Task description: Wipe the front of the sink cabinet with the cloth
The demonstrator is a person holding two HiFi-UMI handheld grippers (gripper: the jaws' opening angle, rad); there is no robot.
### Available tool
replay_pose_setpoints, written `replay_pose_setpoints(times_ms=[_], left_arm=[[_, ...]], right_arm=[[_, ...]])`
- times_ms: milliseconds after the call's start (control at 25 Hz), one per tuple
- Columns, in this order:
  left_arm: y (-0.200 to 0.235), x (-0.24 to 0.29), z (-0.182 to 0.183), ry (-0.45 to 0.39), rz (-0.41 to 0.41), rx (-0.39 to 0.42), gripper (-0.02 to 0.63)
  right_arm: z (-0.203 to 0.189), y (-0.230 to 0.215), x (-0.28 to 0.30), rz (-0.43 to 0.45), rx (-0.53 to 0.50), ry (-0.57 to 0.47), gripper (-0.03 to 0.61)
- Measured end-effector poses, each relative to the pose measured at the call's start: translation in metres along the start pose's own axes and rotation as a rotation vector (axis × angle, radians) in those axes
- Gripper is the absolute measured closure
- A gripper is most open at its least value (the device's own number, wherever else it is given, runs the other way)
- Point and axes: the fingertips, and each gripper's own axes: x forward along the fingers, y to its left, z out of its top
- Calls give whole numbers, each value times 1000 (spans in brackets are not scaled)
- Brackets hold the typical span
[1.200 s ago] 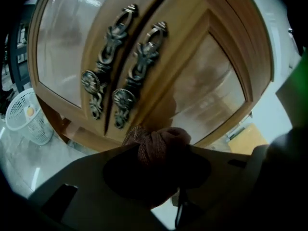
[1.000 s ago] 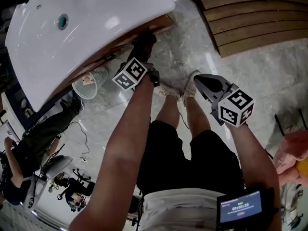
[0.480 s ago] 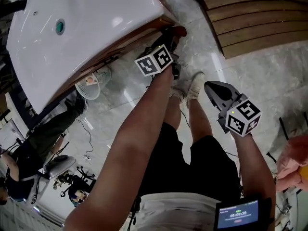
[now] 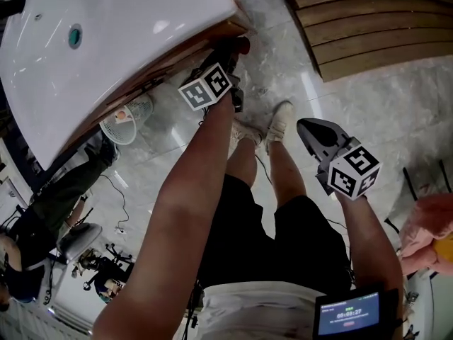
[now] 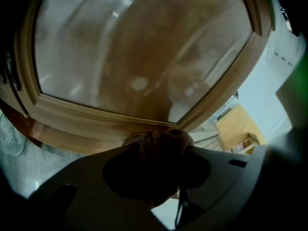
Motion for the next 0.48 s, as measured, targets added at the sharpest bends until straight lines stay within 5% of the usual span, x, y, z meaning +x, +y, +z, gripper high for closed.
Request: replay_pose_setpoints(times_ms=[240, 480], left_arm=[[67, -38, 2, 17, 90, 60, 472], [130, -77, 9, -8, 184, 26, 472]], right_arm=[[7, 34, 19, 63, -17, -19, 566], [4, 47, 34, 75, -26, 3, 566]])
